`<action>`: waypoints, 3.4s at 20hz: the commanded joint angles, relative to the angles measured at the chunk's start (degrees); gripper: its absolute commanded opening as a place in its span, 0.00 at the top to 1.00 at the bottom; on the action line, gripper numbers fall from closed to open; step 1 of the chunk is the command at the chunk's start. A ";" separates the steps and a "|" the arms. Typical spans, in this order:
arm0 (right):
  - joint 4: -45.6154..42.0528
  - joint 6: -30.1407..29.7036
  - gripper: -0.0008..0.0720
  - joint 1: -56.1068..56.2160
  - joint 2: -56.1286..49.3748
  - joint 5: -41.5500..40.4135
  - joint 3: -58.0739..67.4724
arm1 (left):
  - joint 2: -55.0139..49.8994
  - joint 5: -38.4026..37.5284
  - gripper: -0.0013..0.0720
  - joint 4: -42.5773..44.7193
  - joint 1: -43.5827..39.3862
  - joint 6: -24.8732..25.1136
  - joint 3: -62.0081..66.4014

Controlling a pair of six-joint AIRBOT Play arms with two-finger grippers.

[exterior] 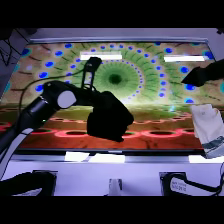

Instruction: Fold the shirts.

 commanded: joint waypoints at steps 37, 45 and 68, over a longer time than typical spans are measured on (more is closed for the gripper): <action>16.28 -9.25 0.09 20.44 -3.28 -29.46 -49.22 | 4.98 8.24 0.94 -32.30 21.90 6.03 -39.26; 12.57 -11.26 0.96 27.41 -2.27 -36.85 -42.40 | 22.36 11.80 0.94 -28.04 25.27 6.03 -36.06; -4.72 -5.79 0.95 18.67 23.26 -28.89 -39.67 | 46.90 3.61 0.93 -22.62 46.36 5.77 -34.86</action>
